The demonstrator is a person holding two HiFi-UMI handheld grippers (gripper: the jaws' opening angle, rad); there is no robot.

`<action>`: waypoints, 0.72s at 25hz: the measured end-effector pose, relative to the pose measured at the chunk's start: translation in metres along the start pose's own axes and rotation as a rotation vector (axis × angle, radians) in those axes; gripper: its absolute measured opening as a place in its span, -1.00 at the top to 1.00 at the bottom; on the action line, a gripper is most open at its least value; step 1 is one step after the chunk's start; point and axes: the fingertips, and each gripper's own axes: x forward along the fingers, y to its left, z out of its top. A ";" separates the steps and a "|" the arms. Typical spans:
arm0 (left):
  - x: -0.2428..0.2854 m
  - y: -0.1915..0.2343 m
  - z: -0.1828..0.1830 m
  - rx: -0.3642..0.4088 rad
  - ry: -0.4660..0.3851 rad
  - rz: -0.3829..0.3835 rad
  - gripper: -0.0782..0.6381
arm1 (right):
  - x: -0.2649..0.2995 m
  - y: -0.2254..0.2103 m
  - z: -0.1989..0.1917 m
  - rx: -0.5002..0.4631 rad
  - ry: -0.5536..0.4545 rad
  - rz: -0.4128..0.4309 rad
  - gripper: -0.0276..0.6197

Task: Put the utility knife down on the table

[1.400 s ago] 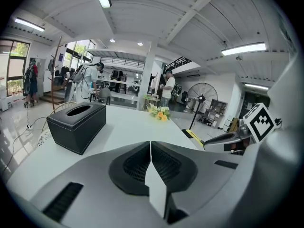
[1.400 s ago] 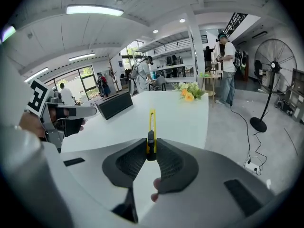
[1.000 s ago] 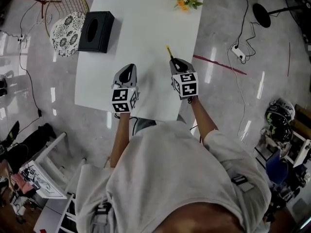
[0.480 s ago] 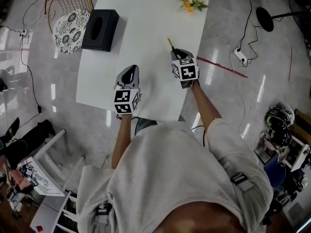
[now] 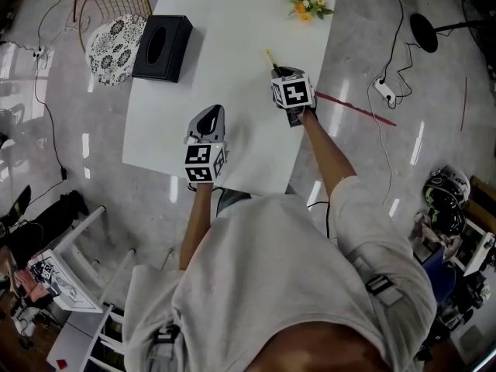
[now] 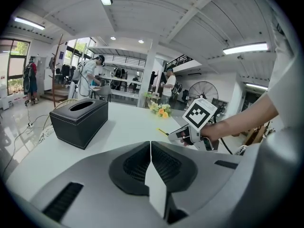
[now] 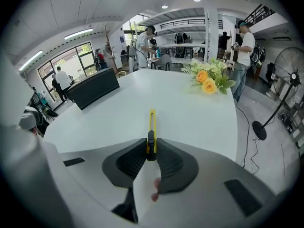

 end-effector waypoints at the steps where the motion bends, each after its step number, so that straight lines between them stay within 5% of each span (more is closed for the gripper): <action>1: 0.000 0.000 0.000 0.000 -0.001 0.000 0.71 | 0.000 -0.002 0.000 0.000 0.014 -0.009 0.67; 12: -0.001 0.001 0.003 0.000 -0.008 -0.001 0.71 | 0.004 -0.001 -0.002 -0.034 0.033 -0.002 0.66; 18: -0.003 0.000 0.004 0.004 -0.013 0.000 0.71 | 0.005 0.001 0.000 -0.047 -0.002 0.028 0.45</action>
